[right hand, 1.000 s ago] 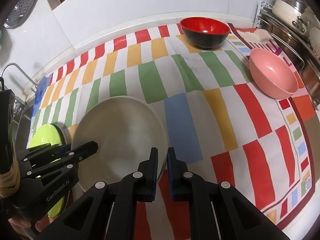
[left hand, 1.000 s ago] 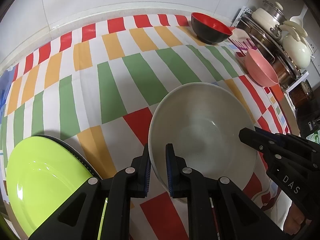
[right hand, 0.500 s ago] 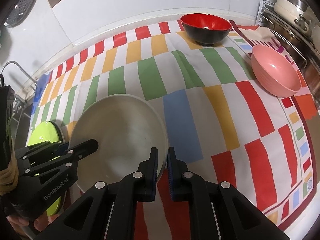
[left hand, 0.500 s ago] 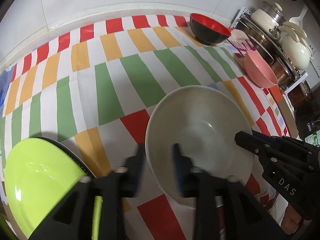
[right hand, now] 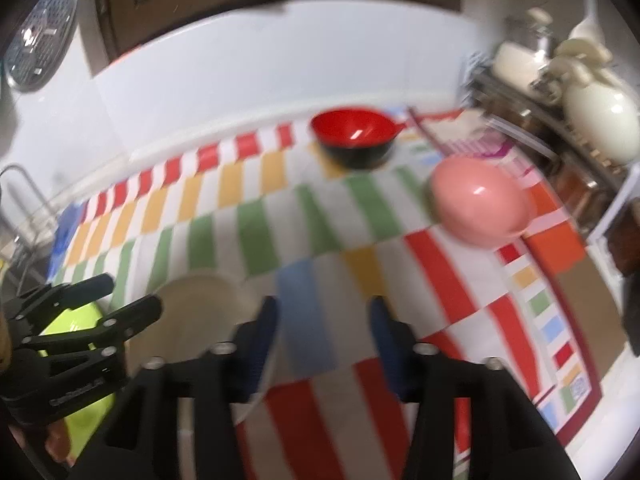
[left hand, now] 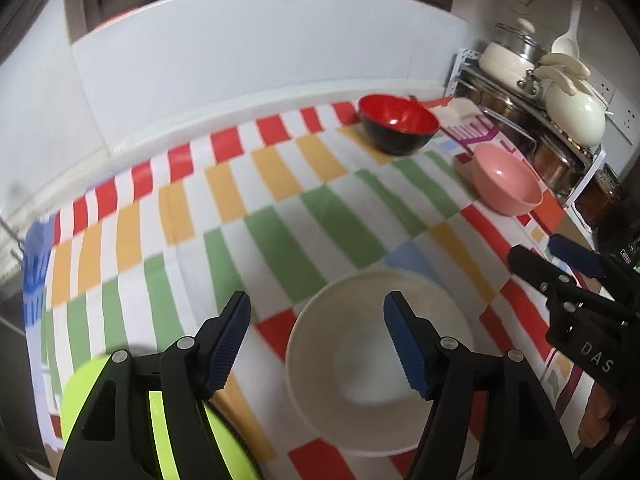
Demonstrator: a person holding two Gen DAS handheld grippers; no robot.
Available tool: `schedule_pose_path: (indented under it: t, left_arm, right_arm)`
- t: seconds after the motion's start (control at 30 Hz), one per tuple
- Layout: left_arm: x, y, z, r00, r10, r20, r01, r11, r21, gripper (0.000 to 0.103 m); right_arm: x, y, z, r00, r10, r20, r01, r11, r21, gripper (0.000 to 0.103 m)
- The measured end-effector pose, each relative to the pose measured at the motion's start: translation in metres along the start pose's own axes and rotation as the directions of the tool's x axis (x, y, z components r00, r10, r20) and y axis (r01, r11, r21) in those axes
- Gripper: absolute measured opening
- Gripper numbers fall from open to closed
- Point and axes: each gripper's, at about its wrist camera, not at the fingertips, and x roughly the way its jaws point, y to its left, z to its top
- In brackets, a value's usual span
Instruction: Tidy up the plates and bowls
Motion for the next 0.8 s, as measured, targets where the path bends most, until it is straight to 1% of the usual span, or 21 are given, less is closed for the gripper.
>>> schedule_pose_path:
  t: [0.07, 0.13, 0.27, 0.43, 0.7, 0.8]
  left_arm:
    - [0.0, -0.008, 0.008, 1.0, -0.004, 0.012, 0.004, 1.0, 0.02, 0.07]
    - [0.001, -0.017, 0.017, 1.0, -0.019, 0.023, 0.018, 0.999, 0.042, 0.071]
    - [0.004, -0.038, 0.033, 0.998, -0.049, 0.037, 0.046, 0.996, 0.08, 0.071]
    - [0.01, -0.063, 0.055, 0.996, -0.077, 0.053, 0.069, 0.99, 0.127, 0.071]
    - [0.022, -0.099, 0.095, 0.992, -0.093, 0.079, 0.076, 0.977, 0.201, 0.071]
    - [0.031, -0.116, 0.112, 0.991, -0.114, 0.074, 0.095, 0.969, 0.227, 0.071]
  right_arm:
    - [-0.003, -0.01, 0.004, 0.999, -0.039, 0.033, 0.038, 0.999, 0.015, 0.063]
    - [-0.003, -0.02, 0.01, 0.998, -0.058, 0.035, 0.057, 0.998, 0.03, 0.063]
    - [0.0, -0.045, 0.018, 0.999, -0.048, 0.014, 0.047, 0.996, 0.074, 0.063]
    - [0.0, -0.065, 0.022, 0.999, -0.036, 0.017, 0.034, 0.994, 0.103, 0.063]
    - [0.002, -0.096, 0.037, 0.993, -0.11, 0.036, 0.105, 0.988, 0.114, 0.063]
    - [0.006, -0.111, 0.045, 0.991, -0.124, 0.041, 0.118, 0.985, 0.126, 0.063]
